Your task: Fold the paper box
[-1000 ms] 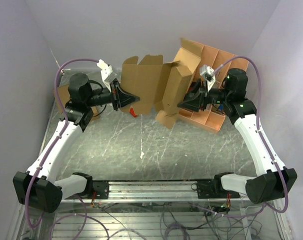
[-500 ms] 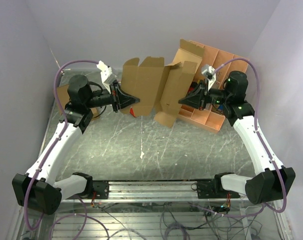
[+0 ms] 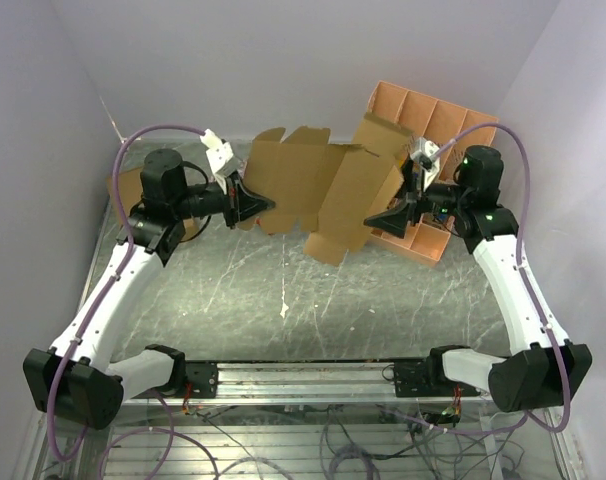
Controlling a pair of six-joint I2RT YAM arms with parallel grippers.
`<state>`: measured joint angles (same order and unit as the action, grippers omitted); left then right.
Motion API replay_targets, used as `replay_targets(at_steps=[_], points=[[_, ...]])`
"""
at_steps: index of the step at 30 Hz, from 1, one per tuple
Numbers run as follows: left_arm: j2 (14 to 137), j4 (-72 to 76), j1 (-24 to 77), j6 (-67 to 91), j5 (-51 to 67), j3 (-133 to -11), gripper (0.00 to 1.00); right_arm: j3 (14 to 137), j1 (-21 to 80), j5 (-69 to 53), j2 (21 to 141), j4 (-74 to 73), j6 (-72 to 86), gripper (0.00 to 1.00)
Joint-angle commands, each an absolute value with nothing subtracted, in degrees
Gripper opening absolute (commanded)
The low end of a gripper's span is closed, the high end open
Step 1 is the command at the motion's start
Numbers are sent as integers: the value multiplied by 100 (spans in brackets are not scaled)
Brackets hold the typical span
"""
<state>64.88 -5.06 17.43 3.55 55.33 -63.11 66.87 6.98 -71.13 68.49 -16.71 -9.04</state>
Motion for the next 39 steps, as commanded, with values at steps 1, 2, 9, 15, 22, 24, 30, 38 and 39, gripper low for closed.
replay_targets(at_steps=[1, 2, 9, 15, 22, 24, 30, 38, 39], points=[[6459, -1601, 1775, -1040, 5037, -6573, 7, 6955, 295, -7189, 6726, -2484, -1902, 81], [6417, -1666, 1775, -1218, 4971, -6497, 7, 6990, 186, -7297, 6728, -2684, -2130, 82], [6059, -1796, 2004, -1960, 4528, -5698, 7, 7144, -176, -7215, 6768, -4790, -4690, 88], [6288, -2602, 2372, -2370, 4302, -5743, 7, 7069, -646, -7036, 6615, -5918, -6035, 90], [6300, -2724, 2418, -2464, 3933, -5707, 7, 7984, -1019, -6692, 6634, -6223, -6229, 91], [6359, -2761, 2461, -2474, 3922, -5751, 7, 7982, -1011, -6712, 6667, -6039, -6048, 91], [6522, -2875, 2531, -2466, 3934, -5930, 7, 7705, -397, -6396, 6733, -5258, -5278, 90], [6618, -2945, 2553, -2496, 3953, -6011, 7, 7238, 187, -5256, 7019, -3864, -4720, 83], [6630, -2952, 2556, -2500, 3947, -6019, 7, 7269, 211, -5211, 7096, -3881, -4726, 76]])
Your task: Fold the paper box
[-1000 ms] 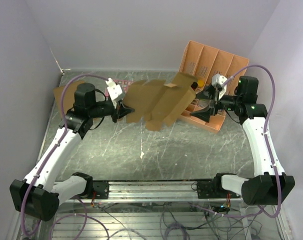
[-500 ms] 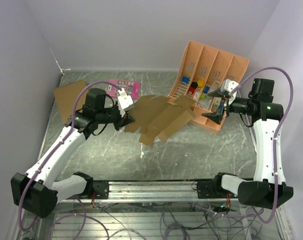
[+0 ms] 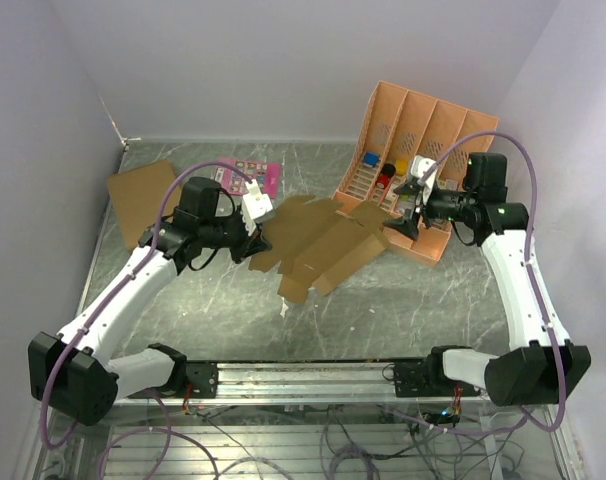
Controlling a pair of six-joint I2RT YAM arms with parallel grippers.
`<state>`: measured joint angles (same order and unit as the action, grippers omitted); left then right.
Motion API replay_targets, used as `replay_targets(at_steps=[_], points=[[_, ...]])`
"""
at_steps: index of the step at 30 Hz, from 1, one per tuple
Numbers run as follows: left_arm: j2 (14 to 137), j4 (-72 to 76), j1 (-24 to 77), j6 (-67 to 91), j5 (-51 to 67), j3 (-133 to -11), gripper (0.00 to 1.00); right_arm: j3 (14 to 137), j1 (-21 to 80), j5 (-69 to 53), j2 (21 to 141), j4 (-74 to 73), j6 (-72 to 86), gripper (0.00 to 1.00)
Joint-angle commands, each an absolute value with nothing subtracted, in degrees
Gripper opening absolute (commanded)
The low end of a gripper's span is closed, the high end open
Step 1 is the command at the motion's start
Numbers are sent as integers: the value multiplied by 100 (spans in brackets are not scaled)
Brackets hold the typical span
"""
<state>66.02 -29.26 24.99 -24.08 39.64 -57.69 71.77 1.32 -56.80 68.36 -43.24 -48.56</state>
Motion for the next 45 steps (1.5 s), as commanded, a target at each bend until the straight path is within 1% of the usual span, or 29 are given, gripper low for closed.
replay_targets(at_steps=[1, 2, 5, 6, 8, 9, 13, 17, 22, 26, 32, 36, 41, 45], points=[[6632, -2953, 2557, -2500, 3932, -6033, 7, 7269, 239, -5146, 7130, -3811, -4700, 63], [6635, -2955, 2558, -2499, 3916, -6041, 7, 7265, 242, -5100, 7146, -3777, -4702, 56], [6660, -2866, 2559, -2430, 3807, -6030, 7, 7212, 253, -5090, 7047, -3760, -4764, 24], [6680, -2824, 2558, -2371, 3733, -6029, 7, 7197, 248, -5110, 7008, -3761, -4773, 16], [6745, -2737, 2559, -2254, 3565, -6050, 7, 7166, 263, -5159, 6946, -3791, -4798, 1], [6788, -2692, 2562, -2201, 3476, -6074, 7, 7158, 264, -5173, 6925, -3797, -4758, 0], [7045, -2654, 2730, -2103, 3075, -6312, 7, 7053, 262, -5399, 6899, -3616, -4070, 0], [7477, -2993, 3067, -2098, 2712, -6805, 7, 6486, 357, -5628, 6731, -3200, -3385, 0], [8034, -3281, 3593, -1970, 2061, -7142, 7, 5414, 404, -5071, 6408, -2300, -2810, 0], [8421, -3590, 3909, -1664, 1370, -7480, 7, 4872, 406, -4854, 6319, -1854, -2516, 0], [8669, -4120, 4249, -1508, 863, -7953, 7, 4628, 401, -4846, 6305, -1994, -2662, 0], [8857, -4434, 4644, -1423, 498, -8240, 7, 4500, 404, -4905, 6281, -2345, -3093, 0], [9175, -4593, 5102, -1227, -248, -8331, 7, 4426, 392, -4514, 6321, -2715, -3704, 0], [9382, -4628, 5403, -1027, -613, -8419, 7, 4400, 322, -4219, 6444, -2795, -4072, 0]])
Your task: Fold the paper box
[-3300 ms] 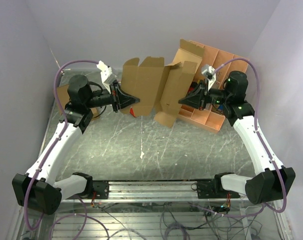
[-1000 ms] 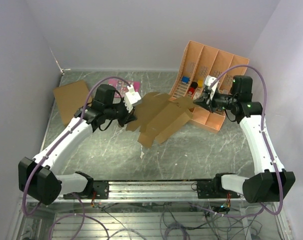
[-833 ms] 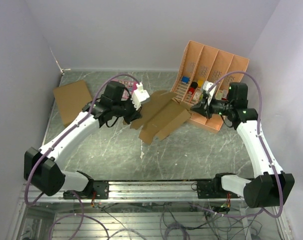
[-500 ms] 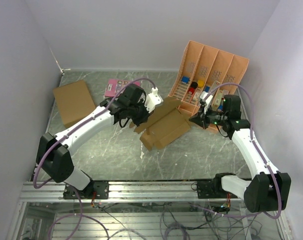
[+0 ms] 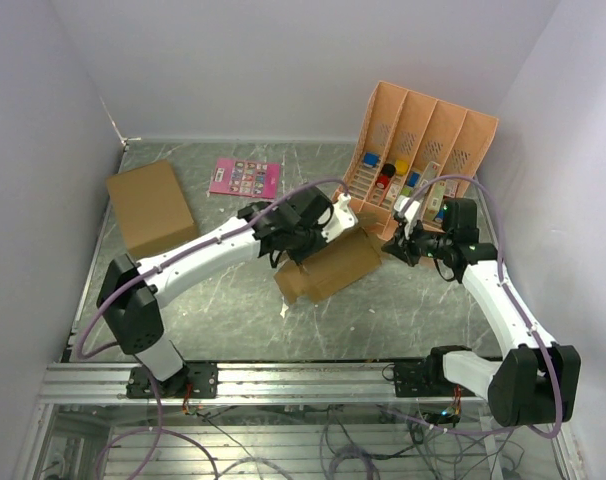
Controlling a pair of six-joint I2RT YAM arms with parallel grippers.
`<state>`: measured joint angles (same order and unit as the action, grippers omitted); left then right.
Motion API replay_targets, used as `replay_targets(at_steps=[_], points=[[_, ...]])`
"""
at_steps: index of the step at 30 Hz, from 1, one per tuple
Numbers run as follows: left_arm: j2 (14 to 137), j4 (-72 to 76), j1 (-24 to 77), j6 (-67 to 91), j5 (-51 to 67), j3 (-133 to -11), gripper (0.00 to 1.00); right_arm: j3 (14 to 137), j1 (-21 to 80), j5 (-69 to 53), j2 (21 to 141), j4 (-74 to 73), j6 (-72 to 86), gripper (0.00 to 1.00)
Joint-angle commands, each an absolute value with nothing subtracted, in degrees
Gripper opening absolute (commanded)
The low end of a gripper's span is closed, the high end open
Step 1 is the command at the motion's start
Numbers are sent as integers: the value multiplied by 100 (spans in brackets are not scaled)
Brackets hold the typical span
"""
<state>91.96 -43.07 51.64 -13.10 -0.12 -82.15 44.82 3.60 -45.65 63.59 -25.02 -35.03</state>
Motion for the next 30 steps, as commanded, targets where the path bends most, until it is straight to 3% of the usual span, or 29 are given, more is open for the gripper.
replay_targets(at_steps=[1, 7, 18, 30], points=[[9417, -4641, 5472, -994, -680, -8453, 7, 4372, 298, -4198, 6465, -2830, -4222, 0], [9492, -4656, 5809, -826, -913, -8461, 7, 4008, 21, -4350, 6392, -3163, -5471, 0], [9613, -4734, 6362, -490, -1235, -8507, 7, 3476, -38, -4171, 6407, -2955, -6281, 0], [9711, -5135, 6510, -136, -1375, -8458, 7, 3235, -89, -4636, 6457, -1959, -6023, 0]])
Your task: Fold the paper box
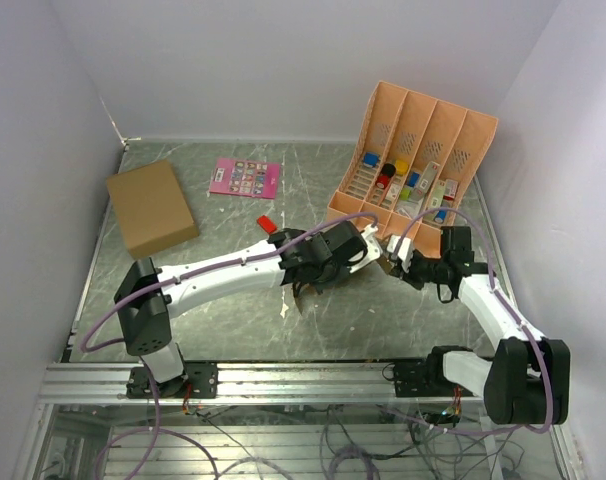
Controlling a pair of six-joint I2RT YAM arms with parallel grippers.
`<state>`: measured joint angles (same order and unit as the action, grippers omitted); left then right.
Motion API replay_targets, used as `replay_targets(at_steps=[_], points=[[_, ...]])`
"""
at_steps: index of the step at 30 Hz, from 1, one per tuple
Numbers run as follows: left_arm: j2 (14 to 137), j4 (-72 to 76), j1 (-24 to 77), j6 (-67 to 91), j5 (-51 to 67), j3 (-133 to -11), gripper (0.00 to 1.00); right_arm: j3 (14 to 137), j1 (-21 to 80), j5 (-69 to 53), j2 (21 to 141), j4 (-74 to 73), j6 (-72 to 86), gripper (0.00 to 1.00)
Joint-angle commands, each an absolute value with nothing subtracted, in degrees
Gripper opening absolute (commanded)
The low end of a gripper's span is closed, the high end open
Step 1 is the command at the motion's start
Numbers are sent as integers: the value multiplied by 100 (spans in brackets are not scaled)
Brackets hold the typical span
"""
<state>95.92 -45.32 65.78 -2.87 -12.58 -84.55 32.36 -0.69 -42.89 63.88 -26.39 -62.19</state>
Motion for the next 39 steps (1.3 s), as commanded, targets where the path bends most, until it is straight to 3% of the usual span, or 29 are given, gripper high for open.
replay_targets(at_steps=[1, 5, 14, 25, 32, 37, 39], points=[[9693, -5219, 6463, -114, -1368, -8486, 7, 3277, -80, -4732, 6522, -1795, -5903, 0], [9598, -5338, 6190, -28, -1205, -8483, 7, 3537, 58, -5068, 7008, -1516, -5715, 0], [9581, -5271, 5530, -2, -547, -8624, 7, 3736, 958, -4625, 7609, -1010, -5279, 0], [9920, -5470, 5240, -153, -152, -8876, 7, 4173, 1023, -4530, 8122, -1310, -5281, 0], [9974, -5612, 5206, -286, -168, -8893, 7, 4450, 615, -4818, 8006, -2109, -5745, 26], [9890, -5607, 5195, -378, -104, -8829, 7, 4656, -165, -5566, 7796, -3245, -6887, 47], [9865, -5622, 5201, -425, -65, -8824, 7, 4856, -479, -5826, 7823, -3737, -7401, 51]])
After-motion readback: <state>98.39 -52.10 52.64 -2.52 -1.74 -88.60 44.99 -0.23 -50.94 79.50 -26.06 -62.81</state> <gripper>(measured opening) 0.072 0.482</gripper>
